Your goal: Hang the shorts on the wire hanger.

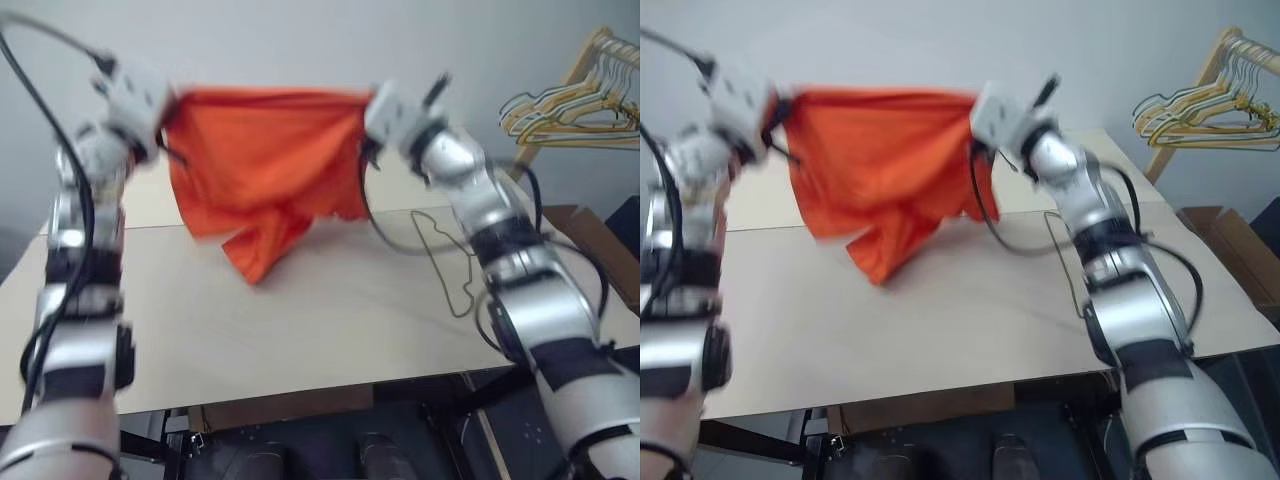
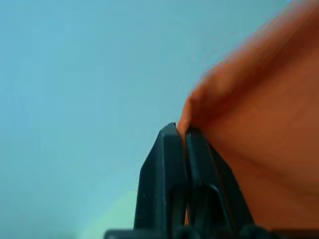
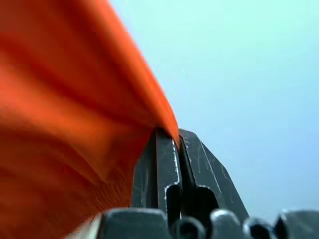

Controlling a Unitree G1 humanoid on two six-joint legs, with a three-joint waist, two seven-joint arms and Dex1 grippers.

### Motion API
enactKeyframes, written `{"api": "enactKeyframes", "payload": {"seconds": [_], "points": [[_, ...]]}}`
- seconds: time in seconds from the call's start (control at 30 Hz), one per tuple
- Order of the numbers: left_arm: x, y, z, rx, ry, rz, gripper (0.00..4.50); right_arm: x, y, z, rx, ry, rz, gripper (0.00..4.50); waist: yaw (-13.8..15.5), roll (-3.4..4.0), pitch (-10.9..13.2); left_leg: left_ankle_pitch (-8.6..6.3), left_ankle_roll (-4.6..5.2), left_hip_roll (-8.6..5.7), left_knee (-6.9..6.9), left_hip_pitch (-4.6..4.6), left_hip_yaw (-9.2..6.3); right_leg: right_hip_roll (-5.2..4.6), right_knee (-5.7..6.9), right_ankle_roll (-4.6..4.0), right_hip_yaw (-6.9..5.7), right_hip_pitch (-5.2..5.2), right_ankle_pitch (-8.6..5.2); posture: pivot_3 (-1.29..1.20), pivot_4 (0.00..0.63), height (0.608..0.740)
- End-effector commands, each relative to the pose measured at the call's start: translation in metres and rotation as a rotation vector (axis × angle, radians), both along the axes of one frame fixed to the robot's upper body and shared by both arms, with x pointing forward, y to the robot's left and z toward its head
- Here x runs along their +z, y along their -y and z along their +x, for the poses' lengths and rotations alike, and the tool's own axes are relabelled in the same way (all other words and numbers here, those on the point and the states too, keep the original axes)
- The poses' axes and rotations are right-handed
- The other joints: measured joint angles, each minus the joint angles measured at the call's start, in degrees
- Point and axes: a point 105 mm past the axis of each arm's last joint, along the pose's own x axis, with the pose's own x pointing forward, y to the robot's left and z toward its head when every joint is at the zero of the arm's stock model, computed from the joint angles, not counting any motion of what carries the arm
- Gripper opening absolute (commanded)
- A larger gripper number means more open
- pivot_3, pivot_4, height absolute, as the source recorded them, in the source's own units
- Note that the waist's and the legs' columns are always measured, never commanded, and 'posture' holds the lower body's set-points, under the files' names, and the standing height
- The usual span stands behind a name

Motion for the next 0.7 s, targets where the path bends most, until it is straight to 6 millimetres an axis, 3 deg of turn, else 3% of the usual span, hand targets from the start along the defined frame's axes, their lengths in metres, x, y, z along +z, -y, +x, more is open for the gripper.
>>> {"api": "enactKeyframes", "payload": {"seconds": [0.03,0.1,0.17,0.23,0.33,0.43,0.47,0.6,0.7], "points": [[0.062,-0.023,-0.04,0.208,0.412,0.004,0.0,0.044,0.038,-0.019,-0.072,0.251,0.265,0.04,-0.8,0.03,-0.6,-0.04,0.05,-0.07,-0.16,-0.32,0.04,-0.1,0.0,0.0,0.03,-0.52,0.0,-0.02,0.0,0.74],[0.068,-0.016,-0.047,0.148,0.486,0.015,0.0,0.039,0.034,-0.024,-0.034,0.291,0.243,0.04,-1.6,0.08,-1.0,-0.14,0.21,-0.24,-0.27,-0.47,0.08,-0.32,0.0,0.0,0.02,-0.84,0.0,-0.02,0.0,0.74],[0.052,-0.004,-0.042,0.022,0.439,0.064,0.0,0.01,0.027,-0.019,0.006,0.241,0.131,0.04,-2.2,0.09,-1.2,-0.27,0.42,-0.31,-0.4,-0.47,0.12,-0.39,-0.12,0.01,0.02,-0.82,-0.01,-0.02,0.0,0.74],[0.02,0.009,-0.036,-0.125,0.348,0.158,0.0,-0.029,0.024,-0.016,0.058,0.167,-0.004,0.04,-2.9,0.12,-1.3,-0.35,0.56,-0.47,-0.39,-0.44,0.17,-0.44,-0.24,0.05,0.01,-0.66,-0.02,-0.02,0.008,0.74],[-0.045,0.025,-0.041,-0.359,0.124,0.312,0.0,-0.091,0.021,-0.022,0.182,0.027,-0.236,0.04,-3.8,0.25,-1.2,-0.33,0.78,-0.58,-0.07,-0.2,0.24,-0.58,-0.5,0.4,0.03,0.03,-0.12,-0.03,0.023,0.74],[-0.127,0.032,-0.078,-0.6,-0.236,0.416,0.0,-0.163,0.025,-0.044,0.354,-0.153,-0.509,0.04,-5.8,0.55,-1.0,-0.46,1.47,-0.71,-0.01,-0.02,0.19,-0.74,-0.35,0.66,0.16,0.26,0.04,-0.03,0.042,0.74],[-0.145,0.034,-0.094,-0.661,-0.339,0.435,0.0,-0.178,0.027,-0.051,0.397,-0.195,-0.561,0.04,-6.4,0.59,-1.0,-0.46,1.51,-0.74,0.0,0.07,0.18,-0.79,-0.27,0.67,0.2,0.29,0.04,-0.03,0.042,0.74],[-0.193,0.034,-0.159,-0.811,-0.748,0.521,0.0,-0.23,0.037,-0.077,0.55,-0.42,-0.713,0.04,-8.2,0.7,-0.9,-0.6,1.73,-0.53,-0.01,0.46,0.16,-0.61,-0.24,0.69,0.34,0.62,0.02,-0.02,0.059,0.74],[-0.216,0.027,-0.197,-0.874,-1.014,0.582,0.0,-0.244,0.043,-0.084,0.589,-0.543,-0.733,0.04,-7.8,1.09,-0.1,-0.76,1.95,-0.31,-0.03,1.63,0.18,-0.42,-0.67,0.67,0.28,1.98,-0.03,-0.01,0.065,0.74]]}}
